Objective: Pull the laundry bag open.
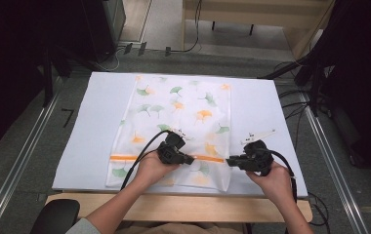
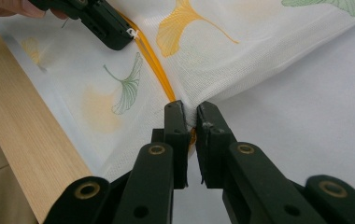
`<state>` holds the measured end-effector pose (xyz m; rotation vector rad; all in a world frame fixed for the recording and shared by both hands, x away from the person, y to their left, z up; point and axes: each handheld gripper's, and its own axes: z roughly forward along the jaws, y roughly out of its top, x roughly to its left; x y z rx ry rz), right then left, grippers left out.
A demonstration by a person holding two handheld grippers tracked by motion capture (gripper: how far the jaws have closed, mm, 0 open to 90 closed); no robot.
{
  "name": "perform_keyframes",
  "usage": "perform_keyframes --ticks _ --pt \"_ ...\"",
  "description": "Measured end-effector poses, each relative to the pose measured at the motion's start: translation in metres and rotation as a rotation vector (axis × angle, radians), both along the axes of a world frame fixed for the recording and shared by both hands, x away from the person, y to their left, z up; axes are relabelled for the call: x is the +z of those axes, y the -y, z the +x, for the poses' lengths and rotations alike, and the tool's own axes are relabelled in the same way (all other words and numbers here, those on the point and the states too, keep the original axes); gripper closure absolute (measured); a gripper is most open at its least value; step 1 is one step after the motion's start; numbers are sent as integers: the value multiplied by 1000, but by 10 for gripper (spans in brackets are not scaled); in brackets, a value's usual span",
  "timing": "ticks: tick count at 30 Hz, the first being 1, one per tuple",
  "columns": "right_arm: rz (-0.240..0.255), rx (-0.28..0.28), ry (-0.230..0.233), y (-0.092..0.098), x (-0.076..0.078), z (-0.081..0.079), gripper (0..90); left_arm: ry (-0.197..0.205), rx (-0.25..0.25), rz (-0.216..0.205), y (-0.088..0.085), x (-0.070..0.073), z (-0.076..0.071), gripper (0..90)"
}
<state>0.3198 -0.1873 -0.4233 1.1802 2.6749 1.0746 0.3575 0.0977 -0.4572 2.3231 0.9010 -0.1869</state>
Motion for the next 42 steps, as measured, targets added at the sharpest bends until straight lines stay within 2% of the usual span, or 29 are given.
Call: perform_keyframes --ticks 7,16,19,21,25,35,39,42 --pt "2 5 -8 0 1 3 850 -2 40 0 -10 0 -1 900" --pt "1 23 -12 -4 0 8 850 -6 58 2 -17 -1 -1 900" --pt "-2 20 -25 -5 1 7 850 -8 57 3 -18 -2 -1 900" --pt "-3 28 -14 -5 0 7 850 -14 59 -6 -18 -2 0 900" --pt "-8 19 -17 -3 0 6 850 -4 52 11 -15 -1 -2 900" --pt "-15 -5 -33 1 -4 10 850 -54 53 -17 -16 4 -2 900" --pt "-17 -14 -35 3 -4 11 850 -42 48 -11 -13 5 -5 900" --pt "-22 -19 -34 5 -5 12 849 -50 41 -16 -13 5 -5 900"
